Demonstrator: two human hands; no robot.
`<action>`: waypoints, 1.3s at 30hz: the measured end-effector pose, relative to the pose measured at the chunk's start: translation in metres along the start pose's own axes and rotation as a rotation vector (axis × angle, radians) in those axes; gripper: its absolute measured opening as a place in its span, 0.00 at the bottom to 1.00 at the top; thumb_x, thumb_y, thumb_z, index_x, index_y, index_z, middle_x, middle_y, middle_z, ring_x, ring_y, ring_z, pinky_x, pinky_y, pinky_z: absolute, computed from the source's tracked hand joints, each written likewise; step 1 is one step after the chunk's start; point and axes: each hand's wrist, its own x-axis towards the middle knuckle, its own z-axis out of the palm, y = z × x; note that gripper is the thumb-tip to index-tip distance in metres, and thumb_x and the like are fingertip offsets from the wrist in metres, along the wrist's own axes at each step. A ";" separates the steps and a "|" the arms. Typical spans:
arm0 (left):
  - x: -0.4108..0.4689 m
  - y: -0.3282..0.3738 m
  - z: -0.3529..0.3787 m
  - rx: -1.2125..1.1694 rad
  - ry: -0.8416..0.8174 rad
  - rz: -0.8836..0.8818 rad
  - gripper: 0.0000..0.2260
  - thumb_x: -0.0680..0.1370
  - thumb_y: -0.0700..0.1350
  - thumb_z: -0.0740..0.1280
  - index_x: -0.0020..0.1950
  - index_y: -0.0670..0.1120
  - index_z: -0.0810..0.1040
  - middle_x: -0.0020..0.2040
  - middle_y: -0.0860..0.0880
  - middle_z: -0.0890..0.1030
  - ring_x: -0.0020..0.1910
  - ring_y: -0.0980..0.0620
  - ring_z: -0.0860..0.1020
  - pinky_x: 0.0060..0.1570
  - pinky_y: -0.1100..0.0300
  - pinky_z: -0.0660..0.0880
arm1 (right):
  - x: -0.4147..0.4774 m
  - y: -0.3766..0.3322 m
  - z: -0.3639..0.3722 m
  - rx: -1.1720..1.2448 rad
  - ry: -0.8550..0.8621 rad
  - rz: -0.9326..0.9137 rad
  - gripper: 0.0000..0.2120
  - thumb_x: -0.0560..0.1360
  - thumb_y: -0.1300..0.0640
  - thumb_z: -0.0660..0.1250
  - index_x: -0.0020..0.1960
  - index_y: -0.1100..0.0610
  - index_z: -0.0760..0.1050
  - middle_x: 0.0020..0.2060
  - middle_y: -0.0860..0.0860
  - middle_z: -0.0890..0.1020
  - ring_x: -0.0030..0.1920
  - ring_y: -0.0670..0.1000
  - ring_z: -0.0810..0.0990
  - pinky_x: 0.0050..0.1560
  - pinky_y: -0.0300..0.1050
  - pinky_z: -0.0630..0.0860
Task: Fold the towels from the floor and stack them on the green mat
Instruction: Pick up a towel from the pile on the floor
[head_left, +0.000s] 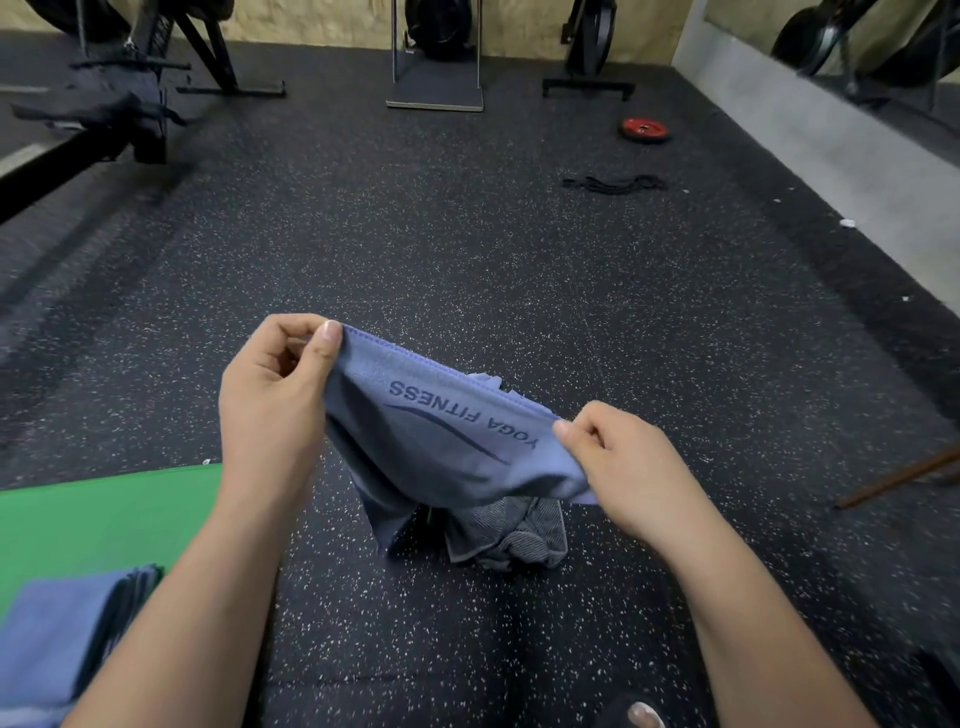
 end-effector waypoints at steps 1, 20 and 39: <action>0.001 -0.001 -0.001 0.003 0.010 0.005 0.06 0.84 0.51 0.72 0.51 0.50 0.84 0.42 0.54 0.79 0.42 0.55 0.71 0.45 0.54 0.68 | -0.001 -0.001 -0.001 -0.004 0.002 -0.002 0.20 0.87 0.44 0.61 0.42 0.55 0.72 0.35 0.49 0.80 0.35 0.48 0.78 0.40 0.50 0.73; 0.009 -0.011 -0.003 0.017 0.041 -0.059 0.06 0.83 0.54 0.72 0.49 0.54 0.83 0.41 0.55 0.78 0.42 0.53 0.72 0.46 0.52 0.70 | -0.008 -0.006 -0.007 0.365 -0.103 -0.006 0.08 0.83 0.54 0.72 0.46 0.56 0.82 0.36 0.56 0.86 0.35 0.55 0.83 0.41 0.52 0.82; -0.054 0.006 0.055 0.028 -0.468 -0.079 0.04 0.82 0.41 0.74 0.48 0.49 0.86 0.43 0.46 0.87 0.43 0.52 0.81 0.49 0.47 0.78 | -0.028 -0.037 0.013 0.267 -0.055 -0.155 0.07 0.79 0.59 0.71 0.51 0.47 0.81 0.40 0.41 0.86 0.37 0.42 0.81 0.47 0.46 0.79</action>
